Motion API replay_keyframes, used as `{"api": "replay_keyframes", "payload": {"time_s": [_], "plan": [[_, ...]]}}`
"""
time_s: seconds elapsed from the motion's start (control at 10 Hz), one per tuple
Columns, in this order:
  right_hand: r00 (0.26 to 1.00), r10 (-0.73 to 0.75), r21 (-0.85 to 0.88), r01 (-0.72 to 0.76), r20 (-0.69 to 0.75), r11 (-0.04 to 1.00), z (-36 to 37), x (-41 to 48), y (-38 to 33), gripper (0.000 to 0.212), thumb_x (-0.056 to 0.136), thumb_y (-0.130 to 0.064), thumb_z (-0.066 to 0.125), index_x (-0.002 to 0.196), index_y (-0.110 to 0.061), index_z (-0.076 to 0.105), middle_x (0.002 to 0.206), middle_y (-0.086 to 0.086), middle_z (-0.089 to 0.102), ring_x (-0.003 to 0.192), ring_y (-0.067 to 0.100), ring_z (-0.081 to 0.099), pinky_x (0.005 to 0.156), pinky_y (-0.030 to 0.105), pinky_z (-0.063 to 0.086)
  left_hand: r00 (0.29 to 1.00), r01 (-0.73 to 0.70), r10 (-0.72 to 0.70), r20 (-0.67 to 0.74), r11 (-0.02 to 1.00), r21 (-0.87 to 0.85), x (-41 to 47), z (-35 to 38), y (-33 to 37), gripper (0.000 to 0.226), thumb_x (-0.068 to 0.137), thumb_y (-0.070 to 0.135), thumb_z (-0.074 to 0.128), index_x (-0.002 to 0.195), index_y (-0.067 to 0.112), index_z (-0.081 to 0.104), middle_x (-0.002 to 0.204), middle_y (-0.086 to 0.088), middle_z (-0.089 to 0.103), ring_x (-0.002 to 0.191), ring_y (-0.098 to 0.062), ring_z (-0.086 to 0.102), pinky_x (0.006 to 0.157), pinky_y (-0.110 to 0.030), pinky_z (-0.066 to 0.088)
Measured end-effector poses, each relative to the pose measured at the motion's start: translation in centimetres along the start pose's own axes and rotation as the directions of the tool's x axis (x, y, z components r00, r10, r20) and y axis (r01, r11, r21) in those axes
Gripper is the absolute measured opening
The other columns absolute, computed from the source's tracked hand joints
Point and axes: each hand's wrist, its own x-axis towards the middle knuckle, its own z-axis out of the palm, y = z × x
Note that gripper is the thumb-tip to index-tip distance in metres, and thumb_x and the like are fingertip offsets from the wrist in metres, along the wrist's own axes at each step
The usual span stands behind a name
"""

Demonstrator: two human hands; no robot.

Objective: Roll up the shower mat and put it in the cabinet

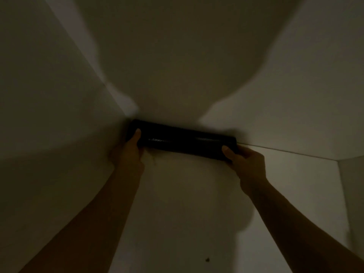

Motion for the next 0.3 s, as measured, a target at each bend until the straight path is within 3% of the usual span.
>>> {"api": "replay_keyframes", "payload": {"time_s": [0.1, 0.2, 0.3], "plan": [[0.988, -0.149, -0.335, 0.129, -0.033, 0.933, 0.1, -0.8, -0.5, 0.046, 0.08, -0.051, 0.072, 0.113, -0.019, 0.07, 0.093, -0.004, 0.07, 0.09, 0.018, 0.064, 0.075, 0.029, 0.049, 0.991, -0.062, 0.092, -0.099, 0.961, 0.27, 0.3, -0.7, 0.1, 0.058, 0.076, 0.05, 0.076, 0.115, 0.01, 0.064, 0.12, -0.012, 0.066, 0.106, -0.027, 0.065, 0.096, -0.045, 0.052], [0.991, -0.135, -0.491, 0.124, 0.014, 0.862, -0.2, -1.4, -1.6, 0.064, 0.083, -0.062, 0.06, 0.129, -0.018, 0.059, 0.118, 0.007, 0.067, 0.108, 0.028, 0.061, 0.088, 0.035, 0.048, 0.973, -0.05, 0.113, -0.203, 0.956, 0.289, -1.0, 0.4, 1.2, 0.042, 0.074, 0.05, 0.078, 0.077, 0.012, 0.06, 0.086, -0.009, 0.066, 0.072, -0.023, 0.063, 0.086, -0.049, 0.057], [0.999, -0.04, -0.507, 0.017, -0.036, 0.862, -0.4, -2.9, -1.9, 0.088, 0.079, -0.07, 0.058, 0.145, -0.014, 0.039, 0.141, 0.012, 0.052, 0.126, 0.032, 0.05, 0.103, 0.044, 0.042, 0.951, -0.08, 0.199, -0.236, 0.898, 0.433, -3.0, 0.7, 1.8, 0.044, 0.079, 0.053, 0.072, 0.067, 0.015, 0.053, 0.07, -0.009, 0.054, 0.061, -0.025, 0.057, 0.083, -0.05, 0.057]]}}
